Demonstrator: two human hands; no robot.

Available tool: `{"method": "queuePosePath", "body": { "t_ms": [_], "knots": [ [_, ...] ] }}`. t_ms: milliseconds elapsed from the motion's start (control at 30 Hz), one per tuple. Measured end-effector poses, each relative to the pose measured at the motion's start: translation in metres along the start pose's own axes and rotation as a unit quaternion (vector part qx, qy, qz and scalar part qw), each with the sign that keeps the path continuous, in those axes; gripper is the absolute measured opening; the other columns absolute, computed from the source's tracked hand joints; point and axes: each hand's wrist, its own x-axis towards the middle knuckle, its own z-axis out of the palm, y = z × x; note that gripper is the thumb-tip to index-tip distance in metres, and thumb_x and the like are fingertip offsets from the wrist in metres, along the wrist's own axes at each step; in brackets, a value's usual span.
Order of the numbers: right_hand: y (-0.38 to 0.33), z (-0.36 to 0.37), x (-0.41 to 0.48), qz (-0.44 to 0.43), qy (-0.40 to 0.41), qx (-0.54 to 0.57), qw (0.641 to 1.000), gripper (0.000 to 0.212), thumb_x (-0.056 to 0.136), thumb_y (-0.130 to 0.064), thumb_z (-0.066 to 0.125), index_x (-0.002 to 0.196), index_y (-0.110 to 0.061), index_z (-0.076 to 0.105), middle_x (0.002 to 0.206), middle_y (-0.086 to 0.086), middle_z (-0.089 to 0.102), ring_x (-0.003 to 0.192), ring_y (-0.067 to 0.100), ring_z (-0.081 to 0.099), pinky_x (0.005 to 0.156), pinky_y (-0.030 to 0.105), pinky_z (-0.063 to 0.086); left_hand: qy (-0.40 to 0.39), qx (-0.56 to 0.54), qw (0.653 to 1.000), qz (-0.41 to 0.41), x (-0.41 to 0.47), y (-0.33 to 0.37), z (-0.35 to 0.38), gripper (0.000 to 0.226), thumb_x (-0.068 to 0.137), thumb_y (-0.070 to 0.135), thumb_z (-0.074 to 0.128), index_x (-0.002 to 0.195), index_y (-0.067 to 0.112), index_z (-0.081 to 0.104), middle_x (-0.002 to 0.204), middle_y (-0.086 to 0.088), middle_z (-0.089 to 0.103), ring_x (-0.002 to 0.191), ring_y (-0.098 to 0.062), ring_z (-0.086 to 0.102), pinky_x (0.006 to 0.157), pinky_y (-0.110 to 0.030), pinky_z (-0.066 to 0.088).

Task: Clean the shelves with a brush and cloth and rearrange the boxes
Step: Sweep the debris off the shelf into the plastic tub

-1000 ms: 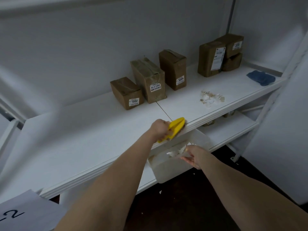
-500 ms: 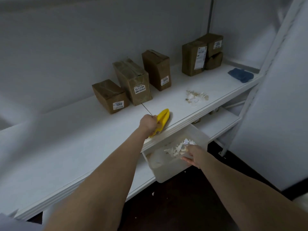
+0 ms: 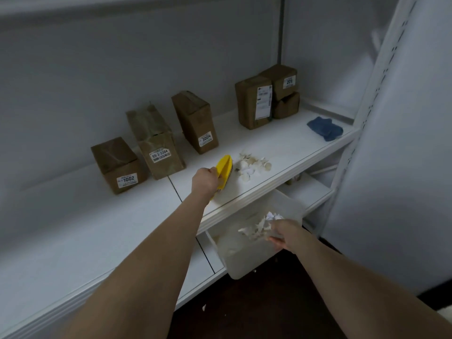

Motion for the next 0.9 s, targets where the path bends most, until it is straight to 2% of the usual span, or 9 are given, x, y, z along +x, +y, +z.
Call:
{"method": "queuePosePath", "body": {
  "t_ms": [100,167,267,367,467,533,700,833,900],
  "knots": [
    [-0.018,-0.024,0.021,-0.009,-0.001,0.002,1.0,0.044,0.092,-0.004,0.056,0.135,-0.005,0.046,0.12,0.019,0.049,0.059,0.024,0.057,0.028,0.022,0.045,0.017,0.008,1.0,-0.02,0.008,0.019,0.015,0.048,0.101,0.033,0.032,0.107,-0.002,0.063,0.094,-0.023,0.066,0.082,-0.038,0.063,0.065,-0.033,0.047],
    [-0.03,-0.035,0.036,-0.004,-0.005,-0.002,1.0,0.047,0.093,-0.006,0.056,0.139,-0.006,0.043,0.138,0.021,0.042,0.063,0.027,0.058,0.027,0.021,0.043,0.031,0.018,0.999,-0.033,0.013,0.025,0.023,0.047,0.101,0.034,0.032,0.107,0.0,0.064,0.099,-0.023,0.066,0.084,-0.036,0.063,0.063,-0.032,0.044],
    [-0.042,-0.042,0.055,-0.004,-0.018,-0.011,1.0,0.045,0.095,-0.008,0.055,0.138,-0.006,0.042,0.139,0.022,0.042,0.059,0.027,0.059,0.025,0.02,0.04,0.063,0.043,0.995,-0.057,0.022,0.026,0.025,0.046,0.101,0.033,0.032,0.107,-0.002,0.062,0.103,-0.023,0.065,0.085,-0.034,0.06,0.065,-0.031,0.04],
    [-0.053,-0.048,0.066,0.007,-0.015,-0.047,0.999,0.045,0.095,-0.011,0.054,0.138,-0.004,0.042,0.12,0.023,0.054,0.048,0.023,0.059,0.03,0.022,0.045,0.074,0.057,0.992,-0.086,0.034,0.024,0.026,0.042,0.099,0.027,0.034,0.105,-0.005,0.06,0.103,-0.024,0.065,0.083,-0.033,0.059,0.067,-0.033,0.042],
    [-0.057,-0.054,0.073,0.025,-0.005,-0.069,0.997,0.039,0.095,-0.013,0.054,0.132,-0.002,0.048,0.076,0.017,0.053,0.052,0.024,0.058,0.039,0.025,0.047,0.056,0.037,0.991,-0.119,0.045,0.024,0.035,0.038,0.097,0.023,0.037,0.108,-0.007,0.059,0.107,-0.026,0.064,0.097,-0.041,0.062,0.076,-0.039,0.051],
    [-0.058,-0.06,0.079,0.022,-0.007,-0.069,0.997,0.035,0.096,-0.008,0.051,0.13,0.0,0.05,0.072,0.016,0.051,0.049,0.023,0.057,0.036,0.024,0.045,0.032,0.028,0.992,-0.122,0.05,0.031,0.046,0.04,0.098,0.023,0.037,0.111,-0.008,0.058,0.11,-0.027,0.063,0.1,-0.042,0.062,0.08,-0.041,0.052],
    [-0.062,-0.062,0.099,0.021,-0.009,-0.074,0.997,0.036,0.093,-0.002,0.056,0.128,0.003,0.053,0.1,0.02,0.058,0.062,0.026,0.059,0.041,0.028,0.049,-0.023,0.059,0.994,-0.094,0.047,0.051,0.066,0.037,0.1,0.024,0.034,0.108,-0.005,0.057,0.106,-0.025,0.064,0.085,-0.04,0.065,0.062,-0.036,0.05],
    [-0.07,-0.054,0.111,-0.018,0.015,-0.037,0.999,0.053,0.091,-0.003,0.055,0.142,-0.01,0.042,0.145,0.01,0.042,0.061,0.024,0.063,0.037,0.028,0.051,-0.052,0.015,0.995,-0.08,0.056,0.054,0.06,0.041,0.099,0.027,0.037,0.11,-0.006,0.059,0.112,-0.025,0.064,0.105,-0.043,0.06,0.085,-0.045,0.051],
    [-0.073,-0.054,0.117,-0.01,0.013,-0.018,1.0,0.053,0.089,0.0,0.055,0.14,-0.009,0.044,0.147,0.012,0.038,0.058,0.025,0.062,0.031,0.026,0.048,-0.023,0.016,0.998,-0.06,0.066,0.053,0.051,0.042,0.099,0.027,0.036,0.107,-0.006,0.061,0.108,-0.026,0.065,0.101,-0.041,0.062,0.083,-0.043,0.052]
  ]
}}
